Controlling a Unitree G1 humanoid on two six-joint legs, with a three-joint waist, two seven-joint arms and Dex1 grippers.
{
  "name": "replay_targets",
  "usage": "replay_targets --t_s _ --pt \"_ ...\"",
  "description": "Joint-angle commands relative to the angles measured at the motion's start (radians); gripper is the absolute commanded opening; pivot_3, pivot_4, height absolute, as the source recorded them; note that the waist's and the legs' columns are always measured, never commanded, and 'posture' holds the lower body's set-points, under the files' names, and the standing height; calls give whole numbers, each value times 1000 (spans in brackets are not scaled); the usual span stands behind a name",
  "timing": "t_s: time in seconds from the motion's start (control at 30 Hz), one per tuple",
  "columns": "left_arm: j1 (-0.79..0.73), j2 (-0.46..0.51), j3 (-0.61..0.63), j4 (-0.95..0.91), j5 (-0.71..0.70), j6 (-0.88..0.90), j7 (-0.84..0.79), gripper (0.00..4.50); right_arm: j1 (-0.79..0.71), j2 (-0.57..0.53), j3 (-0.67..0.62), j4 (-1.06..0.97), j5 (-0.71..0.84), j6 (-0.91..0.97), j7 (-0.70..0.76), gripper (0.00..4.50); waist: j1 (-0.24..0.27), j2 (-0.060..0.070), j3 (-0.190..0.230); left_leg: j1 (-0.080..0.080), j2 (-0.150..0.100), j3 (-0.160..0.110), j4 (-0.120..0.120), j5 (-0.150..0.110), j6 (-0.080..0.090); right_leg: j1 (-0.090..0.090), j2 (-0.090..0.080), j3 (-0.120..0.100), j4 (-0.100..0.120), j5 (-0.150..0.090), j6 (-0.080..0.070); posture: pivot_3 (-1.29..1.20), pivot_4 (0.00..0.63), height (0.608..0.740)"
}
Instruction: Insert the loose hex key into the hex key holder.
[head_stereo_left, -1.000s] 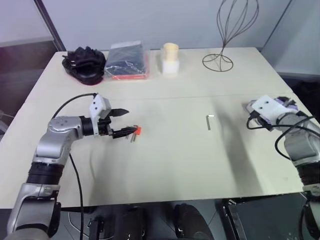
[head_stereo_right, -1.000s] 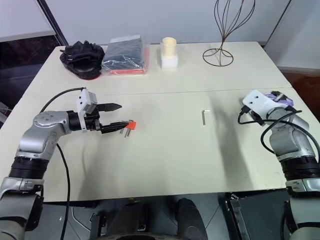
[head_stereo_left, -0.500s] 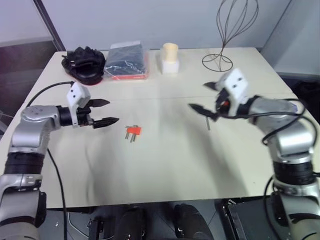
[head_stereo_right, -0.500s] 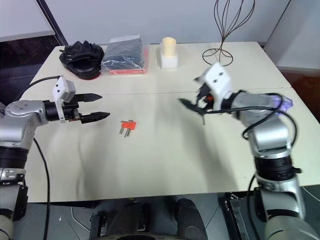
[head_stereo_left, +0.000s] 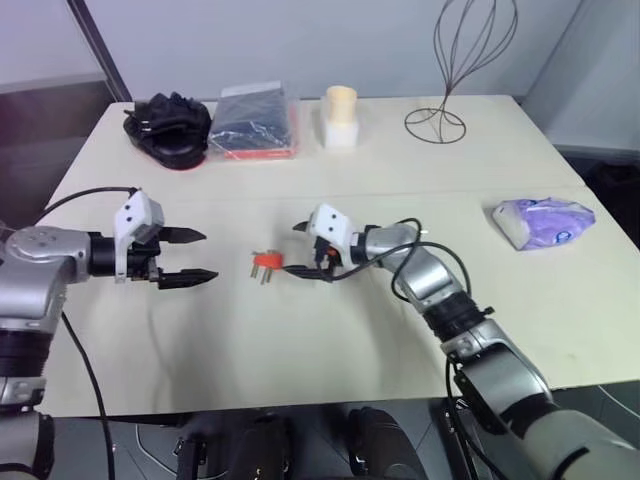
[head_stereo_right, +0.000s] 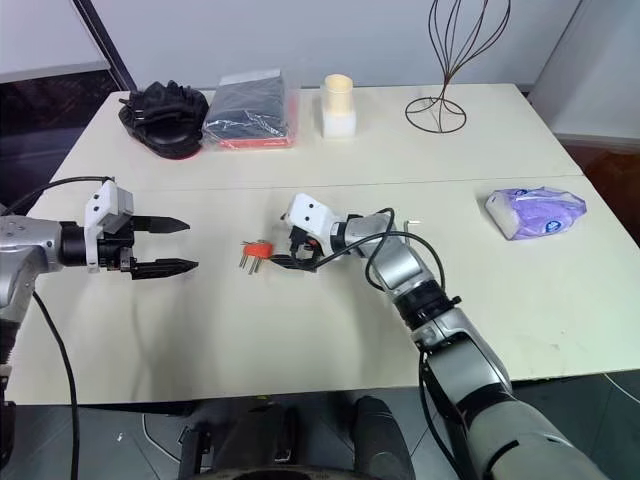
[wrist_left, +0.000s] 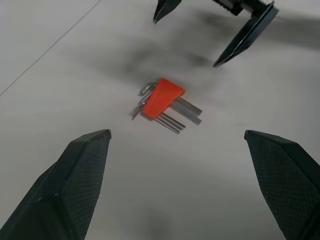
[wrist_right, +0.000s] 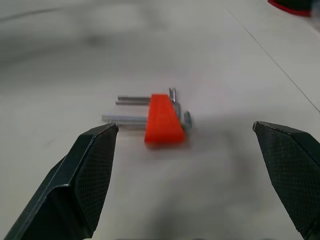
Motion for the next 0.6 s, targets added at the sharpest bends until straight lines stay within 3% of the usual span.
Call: replay_targets --t_s 0.03,0.33,0.6 --pt "24 0 58 -72 -36 26 44 4500 -50 54 12 137 -38 -106 -1 4487 -1 0 0 0 0 0 0 0 0 0 0 0 0 0 0 0 150 740" --pt "88 -3 84 -149 -62 59 99 4500 -111 125 -12 428 -87 -245 -14 4487 -5 0 0 0 0 -1 0 1 -1 -1 -2 1 2 0 0 0 150 740" --pt "109 -16 97 -169 -67 53 148 4500 -146 165 -32 557 -110 -305 8 4487 -24 0 0 1 0 -1 -1 1 -3 -4 -2 2 10 0 0 0 150 740"
